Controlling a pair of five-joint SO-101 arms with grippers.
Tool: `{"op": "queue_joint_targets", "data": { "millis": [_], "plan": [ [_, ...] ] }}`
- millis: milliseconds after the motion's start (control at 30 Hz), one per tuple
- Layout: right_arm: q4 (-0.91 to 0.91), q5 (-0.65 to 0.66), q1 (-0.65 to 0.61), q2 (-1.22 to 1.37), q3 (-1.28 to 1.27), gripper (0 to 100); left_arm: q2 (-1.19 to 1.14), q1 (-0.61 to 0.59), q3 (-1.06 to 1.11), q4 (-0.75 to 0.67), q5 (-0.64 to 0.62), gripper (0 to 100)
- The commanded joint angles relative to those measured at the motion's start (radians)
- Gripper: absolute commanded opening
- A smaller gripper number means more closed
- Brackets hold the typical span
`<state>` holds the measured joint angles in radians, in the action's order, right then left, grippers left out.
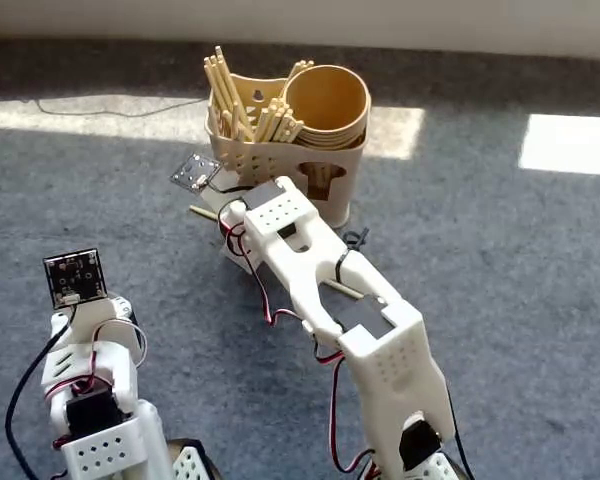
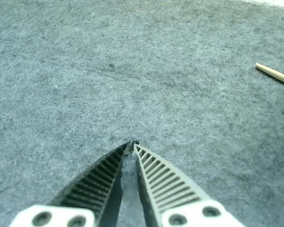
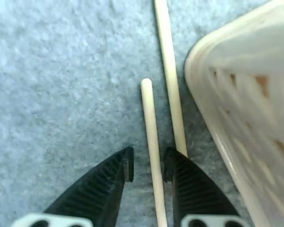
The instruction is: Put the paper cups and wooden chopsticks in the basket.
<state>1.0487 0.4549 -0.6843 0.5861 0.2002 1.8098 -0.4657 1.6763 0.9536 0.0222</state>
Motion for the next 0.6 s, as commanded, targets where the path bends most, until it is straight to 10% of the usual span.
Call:
{"op": "queue_joint_targets", "data": {
  "millis": [0, 567],
  "plan": [
    [-0.019, 0.008, 0.025, -0.001, 0.022, 10.5, 0.007, -0.008, 0.019, -0.020, 0.008, 1],
    [0.140, 0.008, -0.061, -0.134, 0.064, 0.3, 0.007, -0.008, 0.019, -0.020, 0.008, 1]
  ]
}}
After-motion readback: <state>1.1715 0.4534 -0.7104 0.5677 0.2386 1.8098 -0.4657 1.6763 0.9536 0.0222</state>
